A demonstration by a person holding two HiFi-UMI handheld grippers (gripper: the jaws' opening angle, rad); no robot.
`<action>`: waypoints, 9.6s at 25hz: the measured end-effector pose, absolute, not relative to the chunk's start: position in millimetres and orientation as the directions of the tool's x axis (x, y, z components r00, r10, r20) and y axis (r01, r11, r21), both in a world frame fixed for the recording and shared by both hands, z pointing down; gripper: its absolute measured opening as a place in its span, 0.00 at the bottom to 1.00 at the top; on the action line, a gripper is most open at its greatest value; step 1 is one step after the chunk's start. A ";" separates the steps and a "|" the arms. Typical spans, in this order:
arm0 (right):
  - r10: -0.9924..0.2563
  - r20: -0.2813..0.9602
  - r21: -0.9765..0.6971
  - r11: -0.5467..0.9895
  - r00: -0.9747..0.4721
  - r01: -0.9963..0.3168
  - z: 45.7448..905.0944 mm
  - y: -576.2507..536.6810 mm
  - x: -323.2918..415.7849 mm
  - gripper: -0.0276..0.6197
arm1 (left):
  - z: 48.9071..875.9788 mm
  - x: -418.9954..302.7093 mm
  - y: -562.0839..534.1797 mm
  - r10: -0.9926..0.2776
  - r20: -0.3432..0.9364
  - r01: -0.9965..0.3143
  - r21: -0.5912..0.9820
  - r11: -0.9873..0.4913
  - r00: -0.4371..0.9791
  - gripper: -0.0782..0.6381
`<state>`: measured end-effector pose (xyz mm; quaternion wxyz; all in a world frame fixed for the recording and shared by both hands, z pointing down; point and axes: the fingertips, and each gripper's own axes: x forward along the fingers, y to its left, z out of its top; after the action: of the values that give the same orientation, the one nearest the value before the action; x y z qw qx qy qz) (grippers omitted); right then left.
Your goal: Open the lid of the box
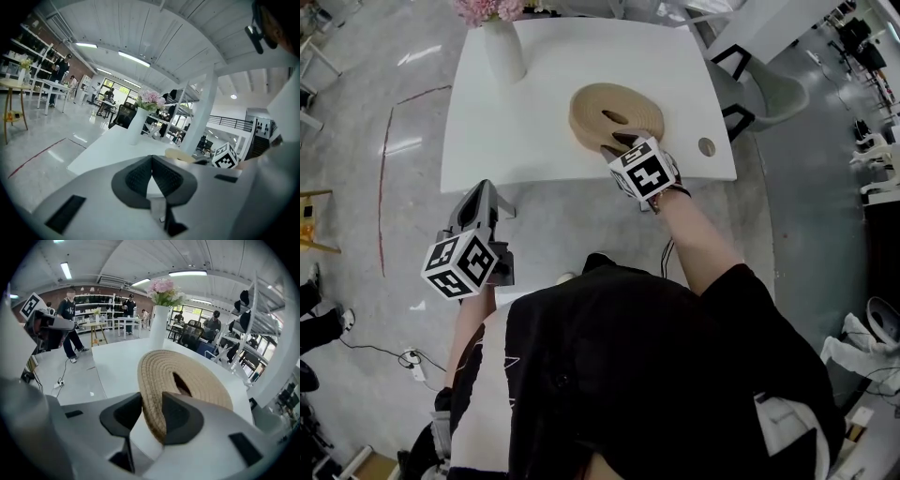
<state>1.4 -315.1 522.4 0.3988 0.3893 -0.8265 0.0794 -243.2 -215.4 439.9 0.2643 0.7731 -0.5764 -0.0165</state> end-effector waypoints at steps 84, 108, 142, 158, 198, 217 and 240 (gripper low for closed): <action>-0.517 0.567 -0.171 0.688 -0.642 -0.705 459.2 -327.0 5.5 0.19 | 404.4 -204.6 -239.0 -0.924 0.279 -0.907 0.399 -0.137 0.263 0.12; -0.548 0.477 -0.244 0.668 -0.687 -0.703 435.6 -326.3 8.1 0.18 | 403.9 -202.6 -239.3 -0.920 0.283 -0.905 0.401 -0.144 0.272 0.12; -0.670 0.280 -0.405 0.567 -0.688 -0.717 394.5 -342.6 42.5 0.16 | 395.8 -190.2 -243.8 -0.920 0.266 -0.899 0.407 -0.163 0.287 0.12; -0.738 0.172 -0.497 0.507 -0.653 -0.704 385.2 -350.5 66.3 0.15 | 398.4 -190.8 -246.2 -0.919 0.262 -0.891 0.423 -0.165 0.295 0.12; -0.881 0.039 -0.696 0.314 -0.471 -0.645 360.5 -326.3 139.4 0.15 | 398.5 -172.6 -250.8 -0.880 0.252 -0.856 0.446 -0.263 0.402 0.12; -0.902 0.181 -0.666 0.182 -0.393 -0.724 402.1 -253.9 137.3 0.16 | 420.9 -141.6 -235.7 -0.805 0.276 -0.808 0.459 -0.370 0.525 0.12; -0.875 0.246 -0.680 0.150 -0.416 -0.718 409.4 -211.7 119.2 0.16 | 417.7 -109.7 -194.7 -0.842 0.282 -0.840 0.447 -0.308 0.459 0.12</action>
<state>119.2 -211.7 409.4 -0.1038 0.5301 -0.7513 0.3791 -109.7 -194.7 417.7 0.2749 0.8087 -0.5200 -0.0021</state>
